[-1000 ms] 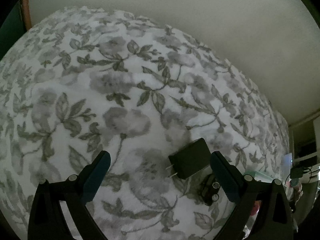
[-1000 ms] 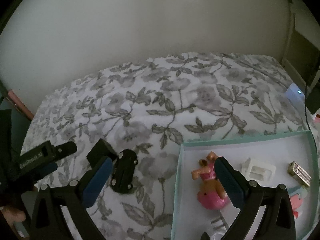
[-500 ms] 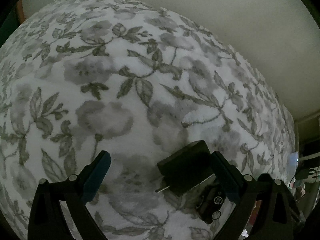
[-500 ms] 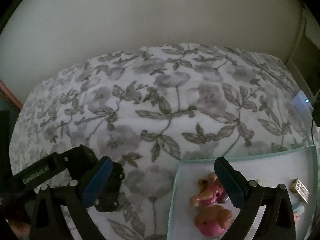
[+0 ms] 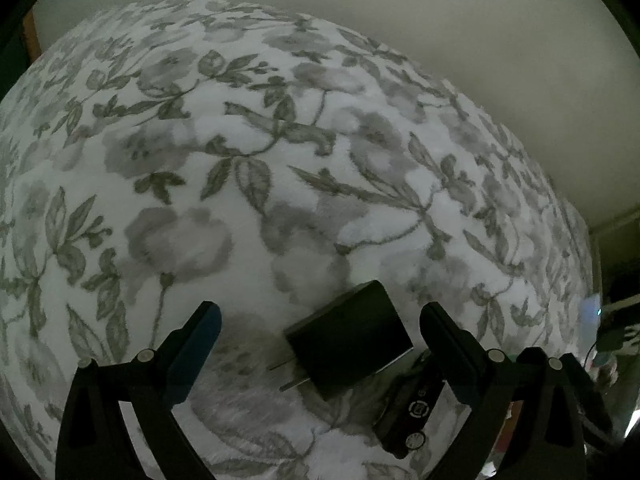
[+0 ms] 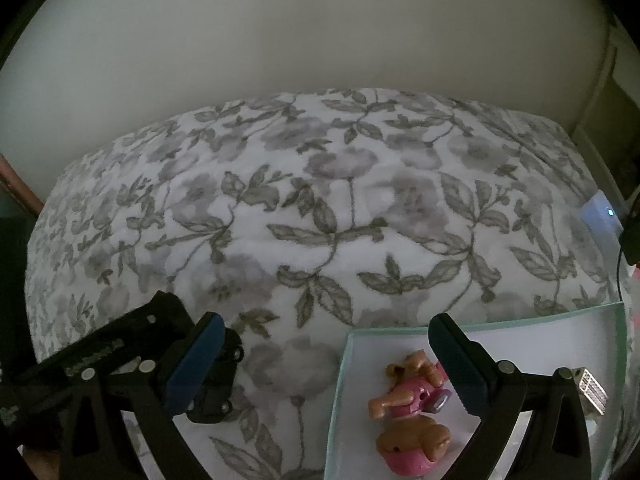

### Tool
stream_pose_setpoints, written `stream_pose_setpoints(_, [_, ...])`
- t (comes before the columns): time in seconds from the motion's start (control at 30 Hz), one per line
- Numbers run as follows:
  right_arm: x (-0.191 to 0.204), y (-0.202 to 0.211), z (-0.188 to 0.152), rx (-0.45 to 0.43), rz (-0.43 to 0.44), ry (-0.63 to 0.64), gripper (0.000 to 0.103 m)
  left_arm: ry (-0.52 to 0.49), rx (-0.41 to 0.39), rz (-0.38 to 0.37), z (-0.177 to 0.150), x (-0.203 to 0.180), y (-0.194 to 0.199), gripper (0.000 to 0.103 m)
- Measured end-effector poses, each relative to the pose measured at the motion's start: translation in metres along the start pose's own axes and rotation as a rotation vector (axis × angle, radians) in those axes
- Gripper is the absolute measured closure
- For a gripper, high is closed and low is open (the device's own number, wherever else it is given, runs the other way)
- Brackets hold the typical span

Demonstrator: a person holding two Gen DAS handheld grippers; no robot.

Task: Organize rigid objects
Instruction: 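Grasp the black charger with the left tool while the right tool grasps the black toy car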

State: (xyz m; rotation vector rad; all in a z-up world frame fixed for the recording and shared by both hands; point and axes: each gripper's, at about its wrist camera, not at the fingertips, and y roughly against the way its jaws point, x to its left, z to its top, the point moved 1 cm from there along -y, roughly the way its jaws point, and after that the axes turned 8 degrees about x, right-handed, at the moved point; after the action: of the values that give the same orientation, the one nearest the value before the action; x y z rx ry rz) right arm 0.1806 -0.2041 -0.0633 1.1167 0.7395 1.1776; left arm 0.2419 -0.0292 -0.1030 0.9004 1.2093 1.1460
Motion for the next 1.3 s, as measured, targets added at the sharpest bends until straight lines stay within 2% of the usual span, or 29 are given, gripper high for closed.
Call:
stream_pose_setpoints(0.1, [-0.002, 0.0, 0.0, 0.0, -0.01, -0.002, 0.0, -0.02, -0.008, 0.016, -0.001, -0.004, -0.002, 0.007])
stream_pose_setpoints(0.2, [-0.002, 0.0, -0.001, 0.001, -0.006, 0.002, 0.0, -0.041, 0.002, 0.028, -0.004, -0.007, -0.003, 0.024])
stream_pose_setpoints(0.43, [-0.002, 0.003, -0.002, -0.004, -0.006, -0.006, 0.0, -0.089, 0.031, 0.024, -0.008, -0.013, -0.002, 0.036])
stream_pose_setpoints(0.7, [0.005, 0.003, -0.004, -0.006, 0.02, 0.001, 0.0, -0.091, 0.057, 0.023, -0.01, -0.001, 0.003, 0.036])
stream_pose_setpoints(0.97, [0.036, -0.001, -0.01, 0.012, 0.05, 0.092, 0.0, -0.028, 0.069, 0.063, -0.007, 0.039, 0.013, 0.036])
stream_pose_setpoints(1.3, [0.067, -0.016, -0.025, 0.061, 0.036, 0.185, 0.0, 0.034, 0.077, 0.062, -0.007, 0.078, 0.023, 0.036])
